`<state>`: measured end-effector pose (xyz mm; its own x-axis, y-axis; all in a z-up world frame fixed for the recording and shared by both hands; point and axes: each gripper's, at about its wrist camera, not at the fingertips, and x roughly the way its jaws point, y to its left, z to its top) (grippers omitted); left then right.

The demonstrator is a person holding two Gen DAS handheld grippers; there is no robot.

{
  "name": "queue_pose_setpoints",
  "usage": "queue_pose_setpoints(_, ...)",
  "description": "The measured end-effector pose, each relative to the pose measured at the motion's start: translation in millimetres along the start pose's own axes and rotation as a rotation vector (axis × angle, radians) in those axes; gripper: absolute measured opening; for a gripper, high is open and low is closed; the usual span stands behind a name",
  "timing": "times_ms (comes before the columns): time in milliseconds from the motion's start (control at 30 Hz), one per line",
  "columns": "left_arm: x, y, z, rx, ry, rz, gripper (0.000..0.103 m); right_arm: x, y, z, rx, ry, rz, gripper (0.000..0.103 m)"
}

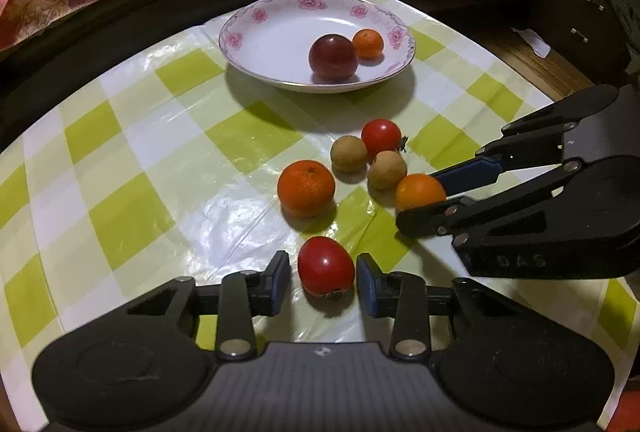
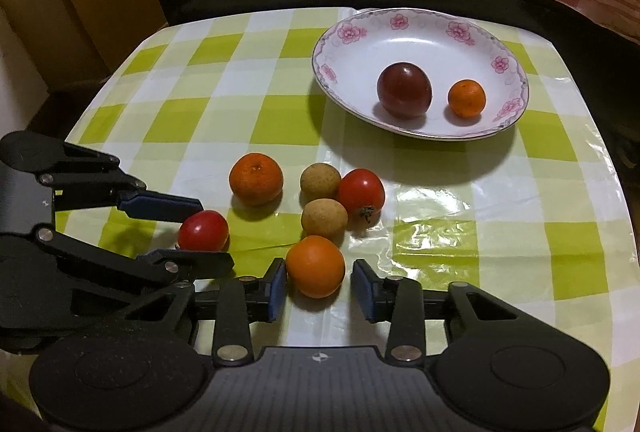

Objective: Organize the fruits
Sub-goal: 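Grasp a red cherry tomato with the left tool while the right tool grasps a tangerine, then carry the tomato and tangerine to the plate, lowering them beside the plum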

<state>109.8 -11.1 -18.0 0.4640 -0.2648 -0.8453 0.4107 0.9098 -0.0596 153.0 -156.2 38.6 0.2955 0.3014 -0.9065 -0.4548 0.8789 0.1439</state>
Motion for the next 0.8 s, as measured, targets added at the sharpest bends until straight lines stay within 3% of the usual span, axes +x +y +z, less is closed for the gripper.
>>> queue_pose_setpoints(233,-1,-4,-1,0.032,-0.005,0.005,0.037,-2,4,-1,-0.026,0.018,-0.015,0.026)
queue_pose_setpoints(433,-6,-10,-4,0.059,0.009,-0.030,0.037,-16,3,-3,-0.024,0.011,0.009,0.026)
queue_pose_setpoints(800,-3,-15,-7,0.108,0.002,-0.029,0.038,-7,6,-9,-0.046,0.039,0.005,0.027)
